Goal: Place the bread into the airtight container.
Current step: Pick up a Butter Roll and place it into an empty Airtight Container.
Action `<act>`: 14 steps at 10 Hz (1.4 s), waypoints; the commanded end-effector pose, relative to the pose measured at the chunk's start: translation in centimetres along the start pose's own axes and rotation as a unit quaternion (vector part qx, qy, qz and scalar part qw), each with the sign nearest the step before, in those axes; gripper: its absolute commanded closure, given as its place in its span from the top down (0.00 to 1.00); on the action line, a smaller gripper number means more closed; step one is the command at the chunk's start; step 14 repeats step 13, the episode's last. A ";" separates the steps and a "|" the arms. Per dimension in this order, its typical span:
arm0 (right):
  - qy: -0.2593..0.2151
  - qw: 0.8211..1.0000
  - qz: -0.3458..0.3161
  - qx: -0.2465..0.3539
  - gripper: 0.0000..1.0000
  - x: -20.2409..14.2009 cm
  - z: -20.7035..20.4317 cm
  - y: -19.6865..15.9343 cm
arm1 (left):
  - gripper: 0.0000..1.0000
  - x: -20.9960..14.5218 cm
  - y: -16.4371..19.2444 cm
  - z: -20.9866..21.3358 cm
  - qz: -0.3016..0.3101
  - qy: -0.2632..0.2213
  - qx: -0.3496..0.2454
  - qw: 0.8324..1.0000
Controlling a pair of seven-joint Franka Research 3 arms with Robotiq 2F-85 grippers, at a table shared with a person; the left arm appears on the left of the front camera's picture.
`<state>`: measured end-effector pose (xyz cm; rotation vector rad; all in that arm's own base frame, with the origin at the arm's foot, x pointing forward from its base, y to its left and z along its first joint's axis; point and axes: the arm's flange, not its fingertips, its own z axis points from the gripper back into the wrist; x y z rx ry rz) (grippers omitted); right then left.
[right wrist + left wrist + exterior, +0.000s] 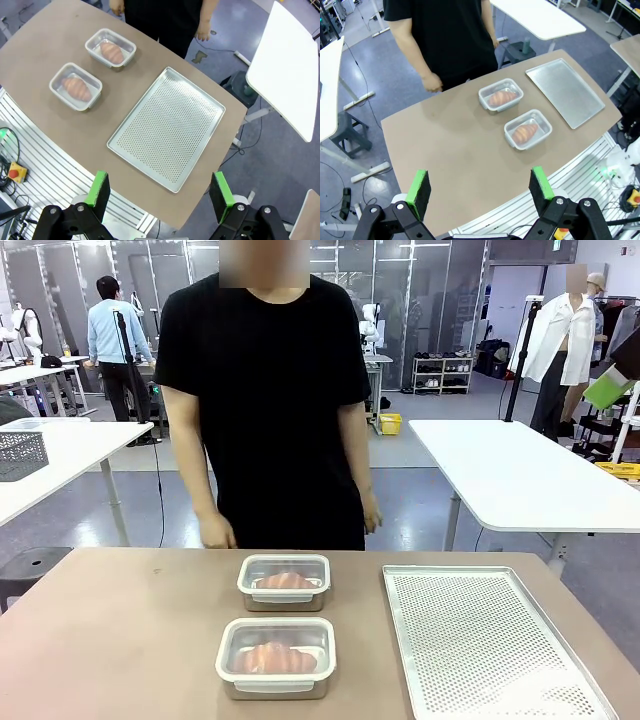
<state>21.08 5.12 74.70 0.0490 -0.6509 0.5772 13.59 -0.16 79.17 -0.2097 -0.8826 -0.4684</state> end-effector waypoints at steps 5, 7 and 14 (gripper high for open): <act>0.003 1.000 0.001 -0.001 1.00 -0.2 0.2 -0.1 | 1.00 0.0 -0.3 0.2 -0.003 -0.004 -0.002 1.000; 0.003 1.000 0.001 -0.001 1.00 -0.2 0.2 -0.1 | 1.00 0.0 -0.3 0.2 -0.003 -0.004 -0.002 1.000; 0.003 1.000 0.001 -0.001 1.00 -0.2 0.2 -0.1 | 1.00 0.0 -0.3 0.2 -0.003 -0.004 -0.002 1.000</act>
